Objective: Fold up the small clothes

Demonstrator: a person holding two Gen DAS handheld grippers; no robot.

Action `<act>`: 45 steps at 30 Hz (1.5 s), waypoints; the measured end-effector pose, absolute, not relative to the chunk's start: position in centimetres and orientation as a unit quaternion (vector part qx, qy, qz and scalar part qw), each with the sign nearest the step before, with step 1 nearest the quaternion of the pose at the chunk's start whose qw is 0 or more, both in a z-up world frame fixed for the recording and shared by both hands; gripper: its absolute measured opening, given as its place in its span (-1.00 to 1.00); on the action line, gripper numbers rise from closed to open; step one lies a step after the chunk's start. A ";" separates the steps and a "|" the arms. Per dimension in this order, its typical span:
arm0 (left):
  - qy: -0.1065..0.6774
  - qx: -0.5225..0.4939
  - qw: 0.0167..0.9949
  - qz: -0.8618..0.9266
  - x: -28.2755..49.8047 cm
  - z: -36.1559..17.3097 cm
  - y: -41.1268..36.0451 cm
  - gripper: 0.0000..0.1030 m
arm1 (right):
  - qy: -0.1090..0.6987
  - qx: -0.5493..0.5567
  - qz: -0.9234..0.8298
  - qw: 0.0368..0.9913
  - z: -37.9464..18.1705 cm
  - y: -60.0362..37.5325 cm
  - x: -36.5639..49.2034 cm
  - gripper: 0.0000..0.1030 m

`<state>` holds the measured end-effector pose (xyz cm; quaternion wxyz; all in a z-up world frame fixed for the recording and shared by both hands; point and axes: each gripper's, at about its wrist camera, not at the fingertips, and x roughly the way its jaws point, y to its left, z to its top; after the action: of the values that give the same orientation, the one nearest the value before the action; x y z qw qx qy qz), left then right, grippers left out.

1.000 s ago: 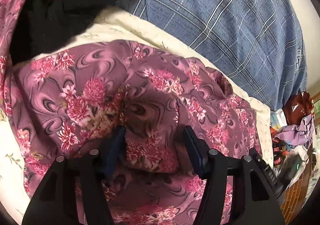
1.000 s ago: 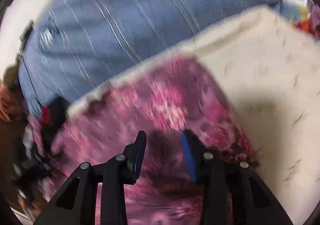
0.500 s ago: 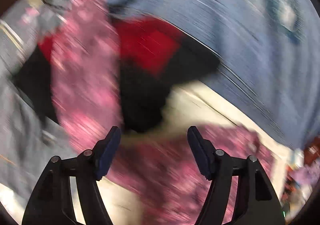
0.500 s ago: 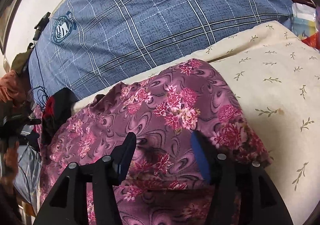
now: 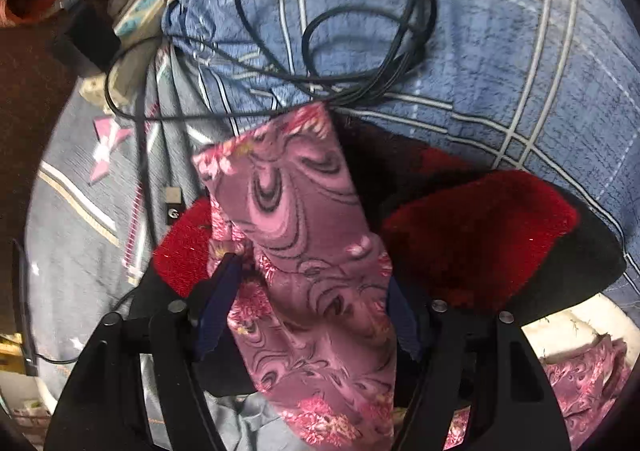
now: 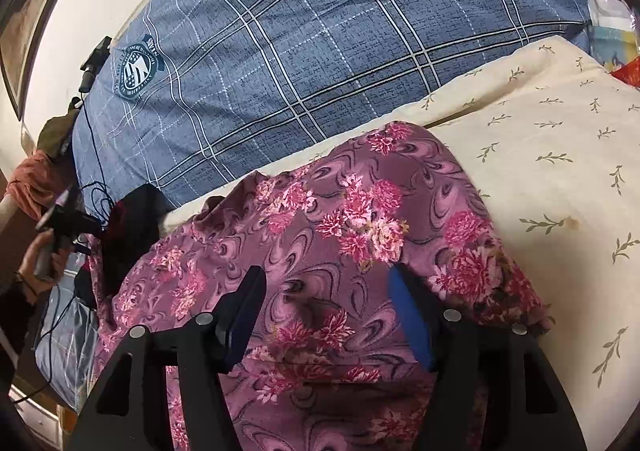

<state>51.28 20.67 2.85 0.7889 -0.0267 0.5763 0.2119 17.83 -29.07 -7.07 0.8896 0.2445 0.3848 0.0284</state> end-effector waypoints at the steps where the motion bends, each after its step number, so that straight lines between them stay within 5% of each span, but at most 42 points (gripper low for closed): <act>1: 0.572 -0.047 0.794 0.201 50.9 2.8 21.0 -0.36 | 0.384 0.245 0.030 0.890 -7.1 -29.1 17.9 0.32; 2: 0.568 -0.083 0.799 0.179 50.2 2.9 21.5 -0.72 | 0.384 0.244 0.032 0.890 -7.1 -29.0 17.9 0.33; 5: 0.542 -0.128 0.814 0.163 47.7 3.8 22.7 -0.81 | 0.382 0.244 0.034 0.891 -7.1 -29.0 17.9 0.35; 14: 0.457 -0.113 0.873 0.125 36.8 10.3 22.1 -0.89 | 0.380 0.246 0.034 0.891 -7.1 -29.0 17.8 0.35; 23: 0.424 -0.114 0.892 0.106 34.0 14.6 18.9 -0.89 | 0.377 0.247 0.034 0.892 -7.1 -29.0 17.9 0.35; 33: 0.381 -0.064 0.922 -0.015 30.5 17.9 7.5 -0.89 | 0.374 0.249 0.036 0.892 -7.0 -29.0 17.8 0.35; 45: 0.415 0.049 0.889 -0.188 25.3 11.3 -7.8 -0.88 | 0.368 0.255 0.039 0.893 -7.2 -29.2 17.6 0.35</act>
<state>25.32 -7.76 11.26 0.8888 0.0489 0.4152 -0.1877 17.62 -29.18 -7.16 0.8933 0.2551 0.3681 0.0394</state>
